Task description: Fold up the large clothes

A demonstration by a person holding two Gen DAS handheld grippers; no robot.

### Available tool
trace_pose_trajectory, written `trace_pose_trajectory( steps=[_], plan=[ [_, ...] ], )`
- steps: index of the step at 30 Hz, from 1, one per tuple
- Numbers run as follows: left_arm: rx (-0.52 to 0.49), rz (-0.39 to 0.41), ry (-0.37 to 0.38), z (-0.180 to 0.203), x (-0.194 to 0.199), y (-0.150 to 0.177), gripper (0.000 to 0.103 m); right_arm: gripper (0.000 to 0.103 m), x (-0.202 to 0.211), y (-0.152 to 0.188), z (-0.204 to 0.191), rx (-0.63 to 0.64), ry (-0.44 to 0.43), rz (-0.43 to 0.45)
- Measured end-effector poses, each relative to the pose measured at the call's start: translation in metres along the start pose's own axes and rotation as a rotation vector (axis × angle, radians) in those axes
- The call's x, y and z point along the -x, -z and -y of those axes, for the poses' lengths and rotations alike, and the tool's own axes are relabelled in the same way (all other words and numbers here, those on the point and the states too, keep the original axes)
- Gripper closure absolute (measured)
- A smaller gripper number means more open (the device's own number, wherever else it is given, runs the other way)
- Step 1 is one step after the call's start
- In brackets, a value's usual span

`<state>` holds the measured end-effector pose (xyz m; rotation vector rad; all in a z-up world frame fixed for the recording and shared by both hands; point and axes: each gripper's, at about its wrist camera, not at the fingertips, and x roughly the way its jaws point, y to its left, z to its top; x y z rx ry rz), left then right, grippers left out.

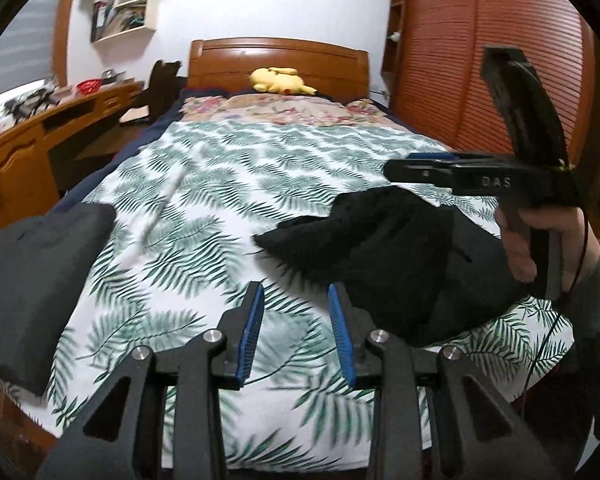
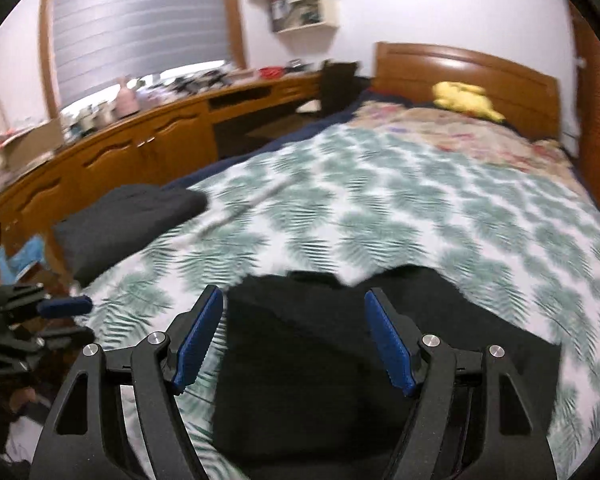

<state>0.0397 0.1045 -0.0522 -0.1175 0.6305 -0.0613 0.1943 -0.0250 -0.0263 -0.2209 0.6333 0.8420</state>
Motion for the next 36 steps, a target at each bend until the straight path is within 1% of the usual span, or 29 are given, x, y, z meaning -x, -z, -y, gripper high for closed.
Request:
trace_pose_trajectory(
  steps=[2, 4, 6, 8, 12, 13, 14, 15, 16, 17, 19, 22, 25, 27, 28, 32, 34, 36],
  plan=[
    [0.010, -0.006, -0.008, -0.012, 0.003, 0.006, 0.071, 0.028, -0.019, -0.012, -0.023, 0.055, -0.015, -0.038],
    [0.015, -0.010, -0.017, -0.021, 0.005, 0.011, 0.071, 0.028, -0.035, -0.016, -0.038, 0.099, -0.022, -0.080],
    [0.021, -0.011, -0.021, -0.030, 0.007, 0.017, 0.071, 0.028, -0.052, -0.019, -0.047, 0.132, -0.007, -0.136],
    [0.022, -0.014, -0.024, -0.037, 0.008, 0.022, 0.070, 0.028, -0.064, -0.018, -0.046, 0.148, 0.013, -0.193],
    [0.026, -0.017, -0.021, -0.042, 0.009, 0.026, 0.070, 0.028, -0.075, -0.010, -0.033, 0.157, 0.036, -0.284],
    [0.028, -0.018, -0.018, -0.043, 0.008, 0.027, 0.070, 0.034, -0.076, -0.007, -0.029, 0.159, 0.033, -0.308],
    [0.029, -0.019, -0.017, -0.042, 0.008, 0.028, 0.070, 0.055, -0.076, -0.003, -0.026, 0.164, 0.019, -0.333],
    [0.031, -0.020, -0.013, -0.041, 0.006, 0.028, 0.070, 0.069, -0.075, 0.001, -0.024, 0.173, 0.005, -0.353],
    [0.031, -0.021, -0.009, -0.040, 0.005, 0.028, 0.070, 0.091, -0.073, 0.006, -0.022, 0.182, -0.012, -0.370],
    [0.030, -0.021, -0.005, -0.038, 0.004, 0.027, 0.070, 0.094, -0.067, 0.013, -0.020, 0.195, -0.022, -0.374],
    [0.023, -0.025, 0.006, -0.033, 0.000, 0.026, 0.070, 0.096, -0.053, 0.020, -0.019, 0.216, -0.006, -0.348],
    [0.005, -0.023, 0.033, -0.018, -0.006, 0.022, 0.070, 0.098, -0.011, 0.031, -0.008, 0.209, 0.037, -0.247],
    [-0.011, -0.013, 0.073, -0.003, -0.011, 0.016, 0.070, 0.098, 0.046, 0.044, 0.021, 0.138, 0.108, -0.136],
    [-0.024, -0.012, 0.095, 0.011, -0.016, 0.011, 0.070, 0.098, 0.079, 0.059, 0.044, 0.090, 0.157, -0.101],
    [-0.030, -0.011, 0.108, 0.017, -0.018, 0.009, 0.070, 0.098, 0.089, 0.067, 0.051, 0.069, 0.177, -0.093],
    [-0.073, -0.015, 0.158, 0.049, -0.030, 0.000, 0.070, 0.099, 0.131, 0.115, 0.093, -0.031, 0.306, -0.085],
    [-0.093, -0.020, 0.183, 0.065, -0.036, -0.005, 0.070, 0.099, 0.143, 0.140, 0.110, -0.086, 0.352, -0.106],
    [-0.115, -0.022, 0.204, 0.081, -0.043, -0.010, 0.070, 0.099, 0.146, 0.167, 0.118, -0.112, 0.396, -0.140]
  ],
)
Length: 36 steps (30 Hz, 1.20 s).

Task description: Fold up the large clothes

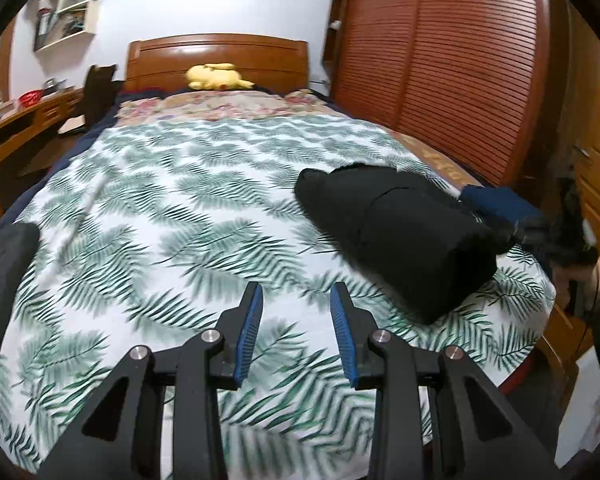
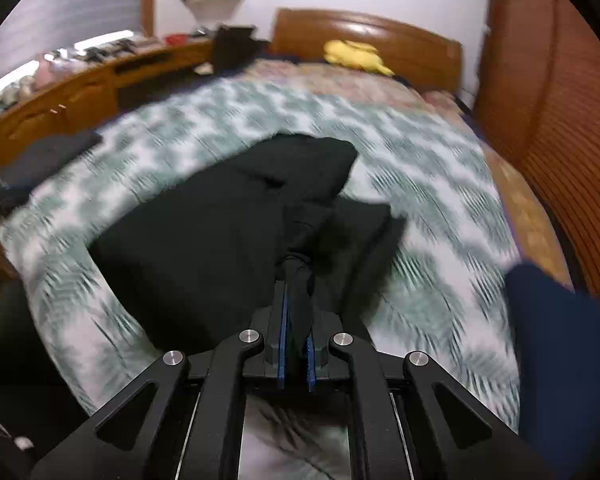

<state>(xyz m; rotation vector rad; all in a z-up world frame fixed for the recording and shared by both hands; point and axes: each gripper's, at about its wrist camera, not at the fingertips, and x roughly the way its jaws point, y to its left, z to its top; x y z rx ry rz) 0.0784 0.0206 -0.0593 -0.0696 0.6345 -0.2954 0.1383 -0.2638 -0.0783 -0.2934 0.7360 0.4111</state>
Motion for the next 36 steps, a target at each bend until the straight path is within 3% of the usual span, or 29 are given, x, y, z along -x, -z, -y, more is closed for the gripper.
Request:
trace_pose_trajectory(
  steps=[3, 6, 9, 13, 18, 20, 22, 26, 29, 36],
  plan=[
    [-0.019, -0.003, 0.032, 0.019, -0.014, -0.013, 0.070, 0.099, -0.018, 0.029, 0.009, -0.030, 0.012, -0.064],
    [-0.034, -0.005, 0.076, 0.038, -0.027, -0.029, 0.070, 0.099, -0.026, 0.042, 0.015, -0.076, 0.002, -0.060],
    [-0.066, 0.000, 0.101, 0.058, -0.035, -0.040, 0.069, 0.098, -0.021, 0.039, 0.017, -0.093, 0.017, -0.029],
    [-0.088, -0.007, 0.141, 0.076, -0.050, -0.056, 0.069, 0.098, -0.012, 0.030, 0.018, -0.047, 0.116, 0.006],
    [-0.133, -0.025, 0.160, 0.095, -0.075, -0.077, 0.069, 0.097, -0.016, 0.034, 0.037, -0.119, 0.097, -0.023],
    [-0.134, -0.046, 0.171, 0.097, -0.087, -0.080, 0.069, 0.081, -0.015, 0.035, 0.036, -0.132, 0.099, -0.037],
    [-0.147, -0.080, 0.162, 0.097, -0.099, -0.079, 0.069, 0.076, -0.009, 0.033, 0.032, -0.117, 0.138, -0.023],
    [-0.143, -0.101, 0.151, 0.094, -0.105, -0.071, 0.069, 0.050, 0.012, 0.021, 0.028, -0.120, 0.155, 0.037],
    [-0.120, -0.098, 0.151, 0.088, -0.103, -0.067, 0.069, 0.049, 0.025, 0.007, 0.021, -0.113, 0.146, 0.087],
    [-0.101, -0.082, 0.110, 0.065, -0.088, -0.060, 0.069, 0.049, 0.016, -0.034, -0.021, -0.073, -0.019, 0.139]
  ],
)
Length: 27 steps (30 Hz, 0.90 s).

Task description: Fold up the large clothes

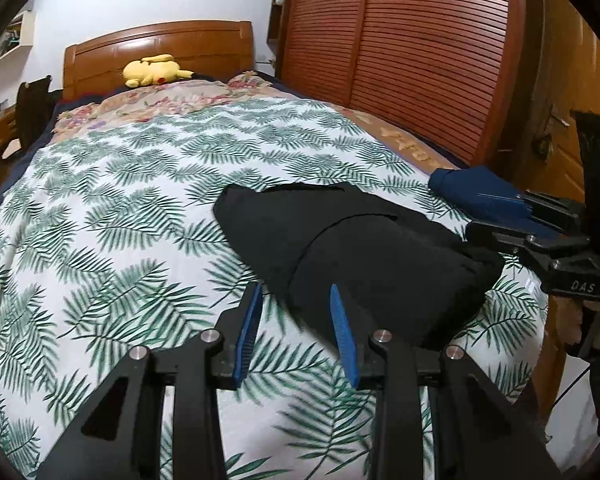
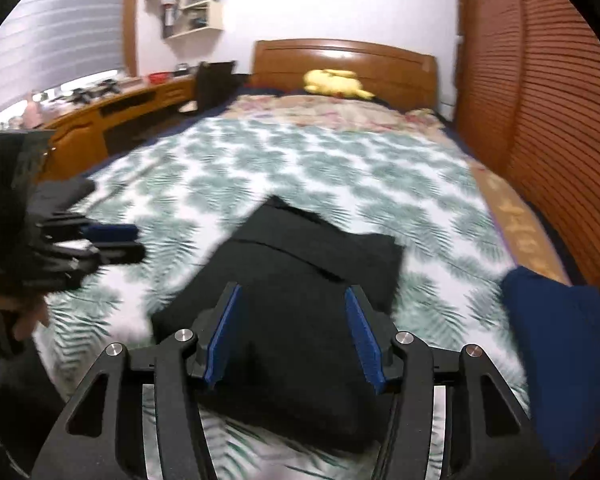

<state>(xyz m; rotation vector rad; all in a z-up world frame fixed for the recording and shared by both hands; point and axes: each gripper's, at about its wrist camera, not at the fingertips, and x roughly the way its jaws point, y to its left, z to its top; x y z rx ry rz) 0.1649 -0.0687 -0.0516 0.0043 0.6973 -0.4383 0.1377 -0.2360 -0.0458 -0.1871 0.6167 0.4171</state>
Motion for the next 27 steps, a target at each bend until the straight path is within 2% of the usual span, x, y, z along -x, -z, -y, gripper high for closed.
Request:
trace_pose_trajectory(
  steps=[3, 6, 12, 14, 16, 19, 21, 23, 27],
  plan=[
    [0.008, 0.003, -0.017, -0.010, 0.006, 0.005, 0.069, 0.049, -0.014, -0.008, -0.024, 0.026, -0.061, -0.006],
    [0.025, 0.008, -0.024, -0.021, 0.010, 0.009, 0.069, 0.054, -0.034, -0.005, -0.042, 0.039, -0.100, -0.052],
    [0.049, 0.012, -0.013, -0.040, 0.011, 0.019, 0.069, 0.055, -0.079, 0.053, -0.047, 0.041, -0.064, -0.222],
    [0.055, 0.010, -0.008, -0.044, 0.009, 0.020, 0.069, 0.055, -0.085, 0.069, -0.046, 0.052, -0.026, -0.219],
    [0.059, 0.004, -0.004, -0.048, 0.004, 0.021, 0.069, 0.055, -0.084, 0.070, -0.039, 0.001, -0.041, -0.207],
    [0.056, 0.003, 0.003, -0.049, -0.003, 0.017, 0.069, 0.054, -0.078, 0.067, -0.040, -0.008, -0.038, -0.192],
    [0.052, 0.003, 0.006, -0.049, -0.010, 0.012, 0.069, 0.051, -0.065, 0.062, -0.033, -0.041, -0.058, -0.174],
    [0.047, 0.000, 0.010, -0.049, -0.018, 0.007, 0.069, 0.040, -0.049, 0.056, -0.026, -0.058, -0.053, -0.147],
    [0.021, -0.019, 0.018, -0.046, -0.041, -0.004, 0.069, 0.035, -0.022, 0.049, -0.005, -0.039, 0.055, -0.102]
  ],
)
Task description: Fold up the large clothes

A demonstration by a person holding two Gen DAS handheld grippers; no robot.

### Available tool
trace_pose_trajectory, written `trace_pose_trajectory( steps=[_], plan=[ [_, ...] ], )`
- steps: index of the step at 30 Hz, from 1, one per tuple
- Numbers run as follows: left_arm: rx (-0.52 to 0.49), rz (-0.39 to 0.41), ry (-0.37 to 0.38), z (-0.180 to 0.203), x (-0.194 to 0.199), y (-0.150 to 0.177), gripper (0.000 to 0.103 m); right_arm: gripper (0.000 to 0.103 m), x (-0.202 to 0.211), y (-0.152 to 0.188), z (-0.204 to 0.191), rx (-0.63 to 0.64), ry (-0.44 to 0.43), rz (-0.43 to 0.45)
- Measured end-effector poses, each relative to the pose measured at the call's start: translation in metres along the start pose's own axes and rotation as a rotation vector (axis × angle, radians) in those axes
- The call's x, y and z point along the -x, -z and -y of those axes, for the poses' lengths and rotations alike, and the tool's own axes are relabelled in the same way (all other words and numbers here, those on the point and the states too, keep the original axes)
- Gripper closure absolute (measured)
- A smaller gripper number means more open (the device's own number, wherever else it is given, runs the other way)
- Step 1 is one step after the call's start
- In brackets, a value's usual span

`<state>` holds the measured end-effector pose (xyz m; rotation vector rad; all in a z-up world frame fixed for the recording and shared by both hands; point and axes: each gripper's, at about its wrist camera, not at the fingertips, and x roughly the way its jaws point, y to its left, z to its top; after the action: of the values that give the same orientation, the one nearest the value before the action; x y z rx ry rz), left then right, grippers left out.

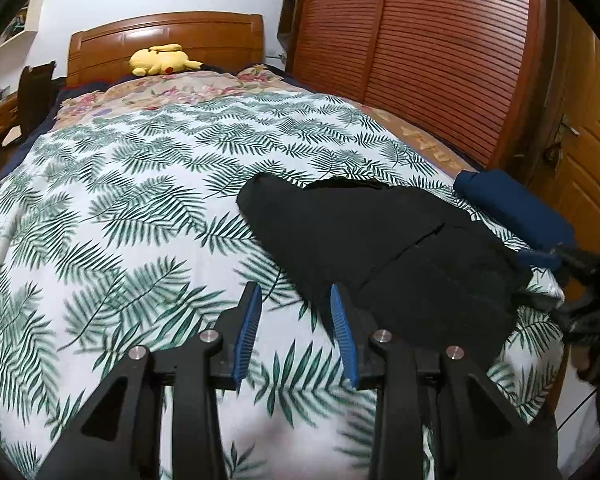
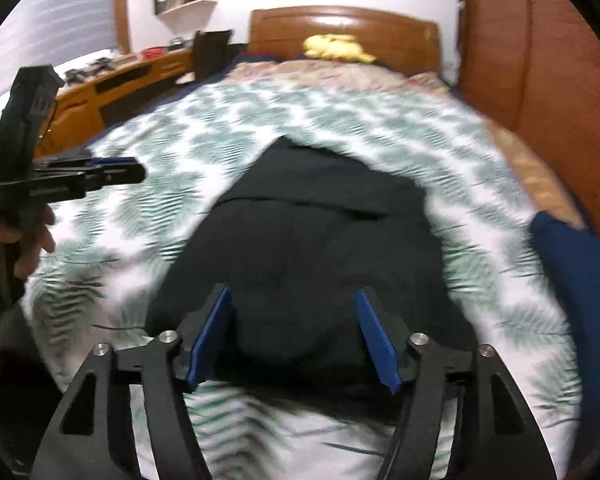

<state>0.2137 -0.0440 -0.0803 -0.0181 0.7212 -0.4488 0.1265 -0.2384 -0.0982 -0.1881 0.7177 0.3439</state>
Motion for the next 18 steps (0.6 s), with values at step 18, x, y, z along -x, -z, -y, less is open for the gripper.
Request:
trace_pose_trajectory(
  steps=[18],
  plan=[
    [-0.083, -0.101, -0.056, 0.004, -0.121, -0.063, 0.067, 0.021, -0.042, 0.046, 0.082, -0.194, -0.023, -0.089]
  ],
)
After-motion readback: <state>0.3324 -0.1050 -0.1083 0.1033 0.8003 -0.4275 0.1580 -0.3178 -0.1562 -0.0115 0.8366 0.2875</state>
